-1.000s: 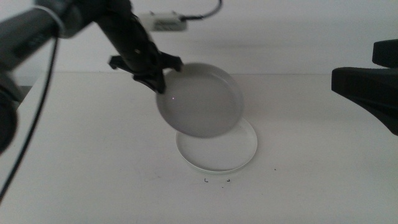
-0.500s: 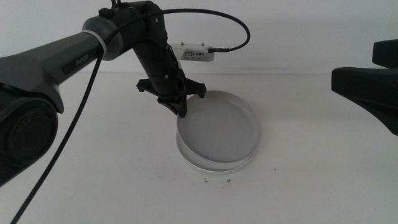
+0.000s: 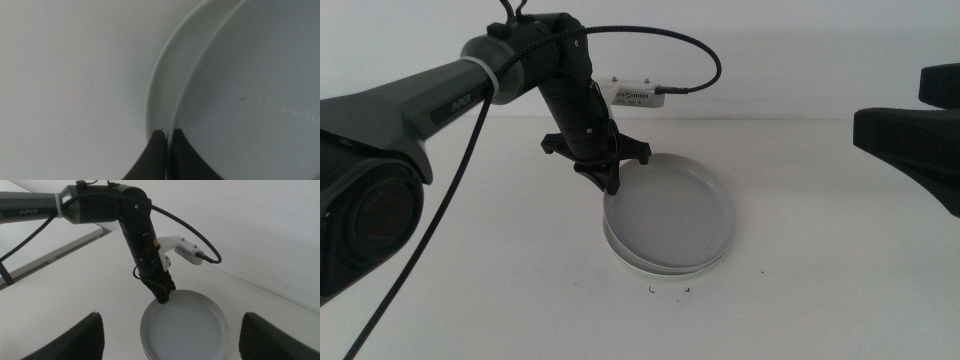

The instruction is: Stack the three bowls on top of each other.

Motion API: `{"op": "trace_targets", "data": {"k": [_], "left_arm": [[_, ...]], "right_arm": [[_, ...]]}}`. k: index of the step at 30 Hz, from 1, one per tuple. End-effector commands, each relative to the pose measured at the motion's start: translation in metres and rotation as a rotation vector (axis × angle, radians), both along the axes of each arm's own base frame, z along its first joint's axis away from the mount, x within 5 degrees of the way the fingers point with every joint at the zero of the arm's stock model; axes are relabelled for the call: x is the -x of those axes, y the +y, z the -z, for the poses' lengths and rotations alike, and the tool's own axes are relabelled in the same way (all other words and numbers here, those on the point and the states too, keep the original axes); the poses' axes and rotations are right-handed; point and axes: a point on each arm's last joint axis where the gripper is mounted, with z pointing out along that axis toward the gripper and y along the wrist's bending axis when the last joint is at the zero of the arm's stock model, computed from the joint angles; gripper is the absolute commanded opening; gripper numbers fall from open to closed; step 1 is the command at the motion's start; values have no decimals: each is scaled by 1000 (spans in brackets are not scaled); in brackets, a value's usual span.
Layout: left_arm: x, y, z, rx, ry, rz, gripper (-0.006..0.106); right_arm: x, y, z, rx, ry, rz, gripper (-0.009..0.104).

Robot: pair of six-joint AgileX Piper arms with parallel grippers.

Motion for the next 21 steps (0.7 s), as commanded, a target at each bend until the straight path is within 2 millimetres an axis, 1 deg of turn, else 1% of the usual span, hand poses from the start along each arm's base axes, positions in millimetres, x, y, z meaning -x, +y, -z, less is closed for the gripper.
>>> {"op": "trace_targets", "data": {"k": [1,4,8,11,16,18,20,21], "left_arm": [[0,-2,-4,4,-10,4,-2],[0,-2,-3,4,-9,4,-1],[0,-1,-3,-4,-12,24,15],[0,-1,-3,-4,-12,24,31],[1,2,-10,-26,-30,30,65],[0,6,-20,-50,-71,46,76],[-6,15,-39,-97,-155,58,86],[-8,23,-50,-116,-183,1,91]], "right_arm": [[0,0,0,-2,-8,5,93],[0,0,0,-2,-8,5,93],[0,0,0,-2,-8,5,93],[0,0,0,-2,-8,5,93],[0,0,0,-2,-8,5,93],[0,0,0,-2,-8,5,93],[0,0,0,-2,-8,5,93],[0,0,0,-2,-8,5,93]]}}
